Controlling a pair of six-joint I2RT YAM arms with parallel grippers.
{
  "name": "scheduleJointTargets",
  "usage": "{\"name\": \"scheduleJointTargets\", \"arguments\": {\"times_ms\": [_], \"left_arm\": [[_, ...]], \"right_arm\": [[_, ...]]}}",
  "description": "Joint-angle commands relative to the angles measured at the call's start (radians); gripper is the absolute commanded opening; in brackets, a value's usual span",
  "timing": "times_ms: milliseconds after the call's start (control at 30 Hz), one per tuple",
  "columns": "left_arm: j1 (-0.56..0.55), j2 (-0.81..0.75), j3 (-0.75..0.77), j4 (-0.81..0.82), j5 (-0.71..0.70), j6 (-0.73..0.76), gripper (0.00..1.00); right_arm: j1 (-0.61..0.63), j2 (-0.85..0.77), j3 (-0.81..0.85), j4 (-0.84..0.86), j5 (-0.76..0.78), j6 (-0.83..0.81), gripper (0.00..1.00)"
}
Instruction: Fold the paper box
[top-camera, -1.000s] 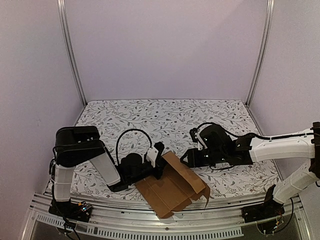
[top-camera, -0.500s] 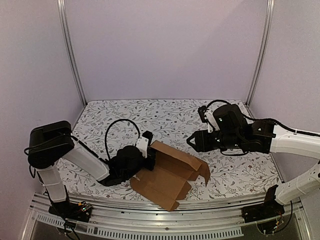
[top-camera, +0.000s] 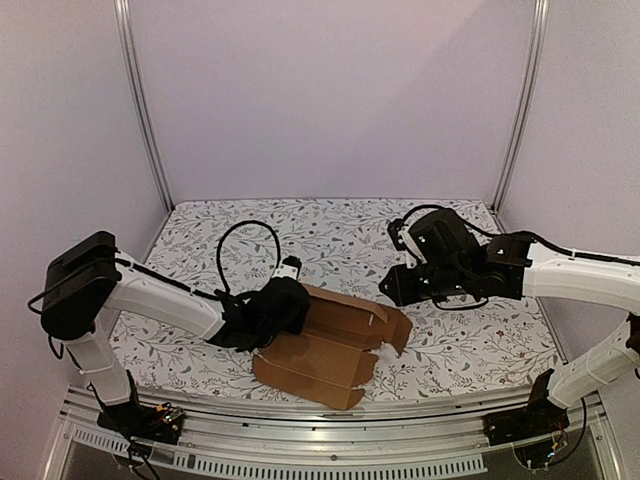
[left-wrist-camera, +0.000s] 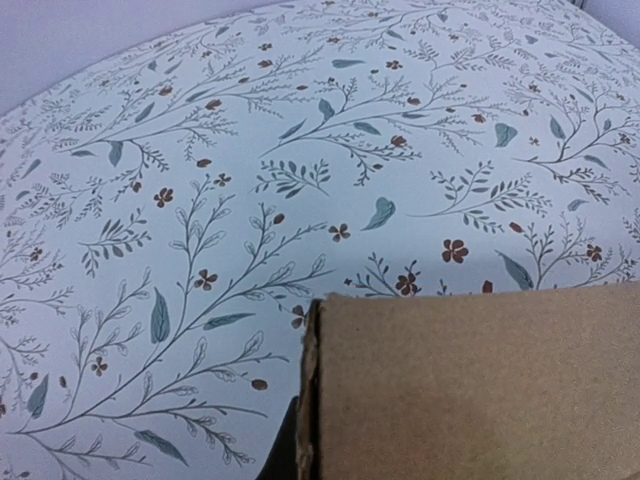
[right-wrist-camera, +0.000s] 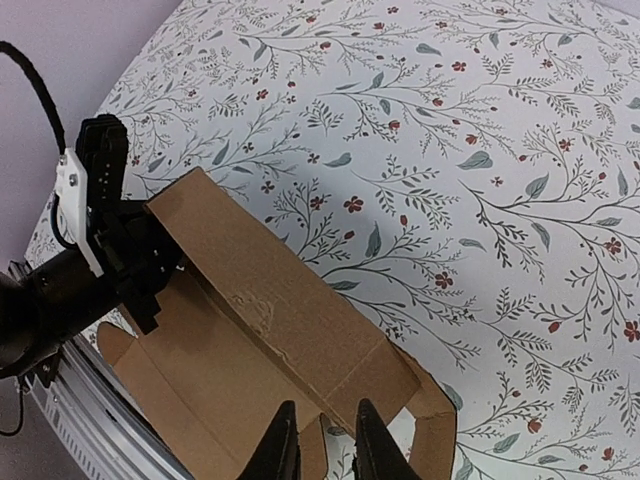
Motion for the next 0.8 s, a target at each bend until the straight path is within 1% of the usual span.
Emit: {"name": "scheduleJointTargets", "arguments": {"times_ms": [0,100,233,533,767], "left_arm": [[0.003,-0.026,0.032,-0.278,-0.017,-0.141,0.00],[0.002,-0.028,0.040,-0.333,-0.002,-0.183,0.00],[0.000,-0.031,0.046,-0.370,0.018,-0.223,0.00],[-0.006,-0.029,0.064,-0.402,0.047,-0.255,0.00],[-0.009,-0.028,0.071,-0.431,0.064,-0.303,0.00]], "right_arm": [[-0.016,0.065,0.016,-0.019,-0.014,0.026,0.11],[-0.025,0.109,0.011,-0.011,-0.011,0.034,0.00],[-0.036,0.155,-0.010,0.024,-0.024,0.051,0.00],[-0.035,0.289,-0.035,0.145,-0.071,0.131,0.00],[-0.033,0.369,-0.038,0.273,-0.170,0.204,0.00]]}}
